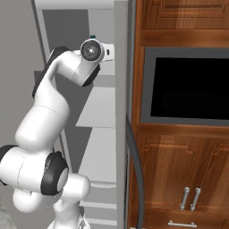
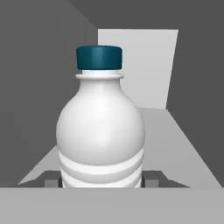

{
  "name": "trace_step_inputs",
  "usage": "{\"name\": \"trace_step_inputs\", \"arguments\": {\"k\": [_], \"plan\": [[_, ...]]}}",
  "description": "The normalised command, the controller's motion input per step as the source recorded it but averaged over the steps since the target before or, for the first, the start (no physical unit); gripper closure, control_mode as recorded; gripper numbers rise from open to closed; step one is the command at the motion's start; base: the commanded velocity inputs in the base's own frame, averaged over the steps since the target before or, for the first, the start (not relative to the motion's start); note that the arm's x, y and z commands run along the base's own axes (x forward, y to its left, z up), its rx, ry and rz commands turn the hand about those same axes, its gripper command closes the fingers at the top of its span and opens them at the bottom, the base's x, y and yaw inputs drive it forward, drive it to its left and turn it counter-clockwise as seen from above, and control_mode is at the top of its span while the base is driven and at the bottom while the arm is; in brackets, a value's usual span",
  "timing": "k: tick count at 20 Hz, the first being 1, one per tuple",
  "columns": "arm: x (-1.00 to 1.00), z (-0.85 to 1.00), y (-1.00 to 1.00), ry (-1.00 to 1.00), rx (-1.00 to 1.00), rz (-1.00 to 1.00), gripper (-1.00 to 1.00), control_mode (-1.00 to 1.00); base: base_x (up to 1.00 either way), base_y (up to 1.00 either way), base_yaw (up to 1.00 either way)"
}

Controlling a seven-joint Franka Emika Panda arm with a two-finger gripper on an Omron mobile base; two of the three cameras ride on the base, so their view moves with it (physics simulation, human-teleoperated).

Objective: Take the bottled waters from the counter and place them in the freezer to freeze. Close the freezer door after placing the bottles.

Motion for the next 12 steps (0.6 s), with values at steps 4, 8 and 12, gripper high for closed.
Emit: {"name": "trace_step_inputs", "arguments": {"k": [4, 8, 12], "plan": [[0.00, 0.00, 0.00, 0.00, -0.01, 0.00, 1.00, -1.00, 0.00, 0.00, 0.00], [0.00, 0.00, 0.00, 0.00, 0.00, 0.00, 1.00, -1.00, 0.00, 0.00, 0.00], [0.07, -0.01, 0.00, 0.00, 0.00, 0.00, 1.00, -1.00, 0.00, 0.00, 0.00]]}}
